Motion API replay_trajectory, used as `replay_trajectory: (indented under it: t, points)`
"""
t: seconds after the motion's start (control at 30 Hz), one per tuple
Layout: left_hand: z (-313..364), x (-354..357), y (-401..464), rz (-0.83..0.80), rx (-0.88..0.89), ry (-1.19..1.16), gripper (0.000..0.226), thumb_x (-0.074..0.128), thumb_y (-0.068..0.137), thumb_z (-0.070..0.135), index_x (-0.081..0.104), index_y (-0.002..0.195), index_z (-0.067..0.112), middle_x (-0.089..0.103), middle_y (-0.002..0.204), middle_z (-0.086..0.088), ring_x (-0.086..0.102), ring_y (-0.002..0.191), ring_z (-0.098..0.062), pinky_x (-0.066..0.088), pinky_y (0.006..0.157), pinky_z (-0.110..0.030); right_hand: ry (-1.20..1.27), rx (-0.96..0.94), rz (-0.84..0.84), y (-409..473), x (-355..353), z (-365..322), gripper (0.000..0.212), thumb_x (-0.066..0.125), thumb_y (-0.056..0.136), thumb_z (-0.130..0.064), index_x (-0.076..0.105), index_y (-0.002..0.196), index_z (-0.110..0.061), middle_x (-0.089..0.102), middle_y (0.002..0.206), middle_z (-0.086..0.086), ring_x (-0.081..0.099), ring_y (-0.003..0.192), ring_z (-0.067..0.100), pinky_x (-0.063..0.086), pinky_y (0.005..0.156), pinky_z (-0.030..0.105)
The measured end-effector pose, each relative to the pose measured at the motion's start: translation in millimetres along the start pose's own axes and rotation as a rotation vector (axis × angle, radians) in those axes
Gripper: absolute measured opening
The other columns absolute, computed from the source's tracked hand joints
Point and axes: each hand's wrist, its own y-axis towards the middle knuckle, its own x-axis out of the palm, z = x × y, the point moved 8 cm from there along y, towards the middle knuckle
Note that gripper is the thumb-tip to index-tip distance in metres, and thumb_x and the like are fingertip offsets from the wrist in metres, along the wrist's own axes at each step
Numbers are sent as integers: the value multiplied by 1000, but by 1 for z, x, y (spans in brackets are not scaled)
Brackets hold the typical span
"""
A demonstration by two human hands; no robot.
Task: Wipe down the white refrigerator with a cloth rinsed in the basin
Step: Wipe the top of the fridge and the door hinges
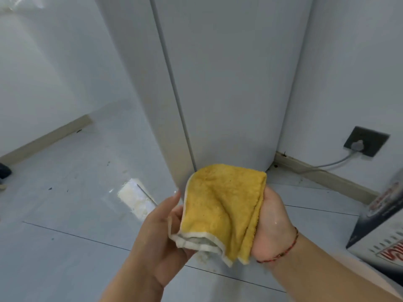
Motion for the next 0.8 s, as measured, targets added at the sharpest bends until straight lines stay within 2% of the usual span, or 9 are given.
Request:
replay_trajectory:
  t: [0.1,0.17,0.3,0.37,0.43,0.53,0.63,0.7,0.8]
  points:
    - [-9,-6,2,51,32,146,39,62,84,17,64,114,-7,69,110,-26,68,99,-43,56,80,-52,-75,7,39,-1,-14,-5,79,27,89,-65,75,98,-2,67,112,24,68,98,37,54,84,50]
    - [-8,-13,4,140,122,226,29,63,86,9,63,114,1,71,107,-23,69,96,-42,58,68,-47,-117,-26,185,4,-39,-14,85,25,89,-70,76,96,-3,64,116,27,64,104,42,48,89,52]
    - [6,-15,1,373,362,648,21,64,89,5,65,92,25,73,90,-11,71,81,-35,58,67,-48,-334,20,576,4,-97,2,65,30,93,-65,59,119,-12,61,101,15,57,99,29,41,87,44]
    - [4,0,4,334,384,817,29,62,89,3,65,86,32,72,86,-4,70,82,-30,59,75,-51,-307,141,511,6,-93,32,65,33,89,-69,59,119,-18,61,106,17,57,105,31,41,92,48]
    - [-12,14,12,200,261,865,26,60,91,8,69,87,32,73,89,-1,71,83,-21,59,80,-43,-160,233,336,9,-74,56,71,34,87,-72,69,111,-16,66,112,21,63,105,36,45,93,53]
    - [-20,4,17,260,120,804,17,60,92,23,75,86,17,75,85,-7,71,78,-17,57,77,-34,38,275,145,22,-64,74,76,42,83,-70,74,102,-5,67,110,25,67,98,41,51,87,54]
    - [8,-36,15,594,287,475,18,54,92,11,67,93,-1,71,81,-19,66,73,-27,55,71,-39,61,243,322,39,-89,83,74,46,83,-70,63,124,-11,66,114,21,62,107,38,45,95,55]
    - [24,-51,8,702,372,277,21,47,98,15,61,106,2,67,93,-15,63,80,-25,51,77,-37,9,178,393,50,-91,85,66,39,89,-66,59,128,-17,67,109,16,62,102,33,48,90,48]
    - [35,-54,9,677,410,234,33,39,102,36,61,113,14,65,112,-7,61,103,-18,45,98,-35,-97,94,338,69,-46,86,64,32,91,-67,49,134,-23,58,128,4,60,102,22,51,80,40]
